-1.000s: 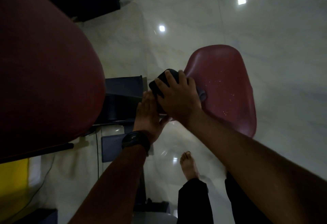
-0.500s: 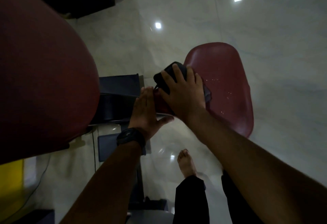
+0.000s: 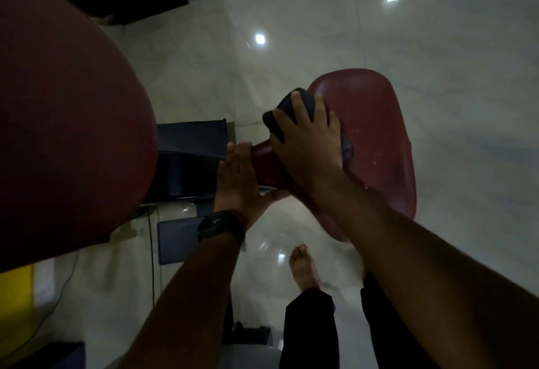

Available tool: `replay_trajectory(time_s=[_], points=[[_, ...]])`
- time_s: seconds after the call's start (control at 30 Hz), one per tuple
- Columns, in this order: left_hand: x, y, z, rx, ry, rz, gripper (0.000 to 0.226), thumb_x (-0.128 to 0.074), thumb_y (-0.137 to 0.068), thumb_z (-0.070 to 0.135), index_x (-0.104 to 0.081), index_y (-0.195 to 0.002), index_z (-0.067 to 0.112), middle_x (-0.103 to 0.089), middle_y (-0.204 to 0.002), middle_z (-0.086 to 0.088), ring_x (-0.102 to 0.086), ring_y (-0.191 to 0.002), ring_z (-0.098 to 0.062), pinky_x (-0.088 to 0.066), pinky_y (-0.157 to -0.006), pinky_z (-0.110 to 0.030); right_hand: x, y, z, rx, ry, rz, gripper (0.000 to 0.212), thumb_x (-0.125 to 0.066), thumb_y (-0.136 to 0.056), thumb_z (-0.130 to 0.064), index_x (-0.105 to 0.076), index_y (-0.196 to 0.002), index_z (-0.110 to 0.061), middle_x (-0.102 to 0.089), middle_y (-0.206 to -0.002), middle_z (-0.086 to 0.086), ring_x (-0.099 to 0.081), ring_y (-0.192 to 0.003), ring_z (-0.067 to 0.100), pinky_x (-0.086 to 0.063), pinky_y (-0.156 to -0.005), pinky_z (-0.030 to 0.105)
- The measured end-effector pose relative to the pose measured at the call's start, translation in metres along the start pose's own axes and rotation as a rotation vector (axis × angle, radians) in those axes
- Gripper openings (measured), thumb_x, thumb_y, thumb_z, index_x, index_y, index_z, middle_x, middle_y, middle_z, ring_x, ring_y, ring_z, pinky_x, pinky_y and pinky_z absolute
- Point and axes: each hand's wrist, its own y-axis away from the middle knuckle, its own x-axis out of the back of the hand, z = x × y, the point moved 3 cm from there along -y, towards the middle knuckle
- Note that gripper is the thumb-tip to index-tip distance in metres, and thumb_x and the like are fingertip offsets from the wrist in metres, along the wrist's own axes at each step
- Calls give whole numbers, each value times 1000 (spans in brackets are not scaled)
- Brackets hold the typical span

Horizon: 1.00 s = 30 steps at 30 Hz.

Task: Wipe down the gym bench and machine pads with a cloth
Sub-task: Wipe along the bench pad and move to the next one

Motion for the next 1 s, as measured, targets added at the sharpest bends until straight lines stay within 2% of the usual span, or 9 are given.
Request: replay_trajectory(time_s=[0.13, 0.27, 0.37, 0.47, 0.6, 0.7, 0.77, 0.9, 1.0], points=[[1, 1, -2, 8, -33, -32, 120, -77, -63, 68, -26, -157, 14, -32, -160, -6, -14, -155, -27, -24, -122, -57, -15, 51, -5, -178, -63, 102, 59, -36, -101, -53, -29, -157, -35, -17, -169, 8, -19, -151, 43, -32, -109, 62], [1, 8, -1, -14, 37, 24, 117, -77, -65, 57, -23, -157, 10, -29, -162, -13, -15, -155, -31, -20, -124, -55, -47, 126, -4, -136, 4, 186, 67, -48, -99, -49, -26, -159, -30, -28, -164, 16, -31, -145, 47, -43, -99, 62], [-1, 6, -3, -30, 39, 14, 116, -83, -69, 49, -21, -158, 11, -29, -162, -9, -8, -156, -27, -13, -126, -48, -45, 107, 2, -64, 21, 196, 64, -39, -103, -53, -21, -161, -32, -22, -166, 16, -26, -146, 49, -36, -105, 64], [-4, -2, -5, -8, 14, 6, 118, -86, -66, 55, -23, -158, 15, -31, -160, -4, -10, -155, -24, -19, -125, -52, -23, 57, 1, -76, -38, 99, 63, -29, -104, -56, -14, -161, -34, -12, -169, 11, -18, -150, 47, -27, -113, 64], [-3, 6, -2, 5, 55, 14, 119, -87, -66, 51, -22, -158, 11, -30, -161, -12, -17, -154, -30, -24, -122, -57, -27, 78, -2, -210, -58, 141, 64, -35, -103, -55, -17, -161, -34, -13, -169, 11, -21, -150, 46, -33, -110, 64], [-2, 13, -2, -54, -55, 52, 120, -69, -70, 61, -13, -160, 5, -23, -165, -18, -9, -156, -33, -19, -123, -59, -43, 122, -8, -239, -54, 158, 69, -41, -101, -57, -18, -161, -34, -16, -168, 14, -25, -147, 49, -33, -109, 65], [-6, 14, -3, -52, -102, 40, 121, -62, -72, 65, -7, -161, 3, -12, -168, -17, -2, -157, -31, -11, -126, -54, -42, 118, -5, -226, -66, 151, 71, -44, -100, -58, -19, -161, -33, -15, -168, 15, -23, -148, 49, -29, -112, 65], [-4, 9, -3, -93, -101, 17, 128, -70, -72, 69, -2, -161, 6, -2, -170, -11, 6, -156, -23, -4, -126, -48, -16, 48, 5, -142, -70, 47, 67, -31, -103, -58, -9, -161, -34, -1, -170, 11, -5, -153, 46, -16, -120, 64], [1, 5, -2, -90, -35, -49, 133, -76, -70, 68, 3, -162, 12, -1, -171, -7, 11, -153, -14, -2, -127, -46, -8, 32, 15, -172, -74, 42, 63, -30, -104, -55, -12, -161, -35, -1, -171, 8, -3, -154, 43, -18, -120, 63]])
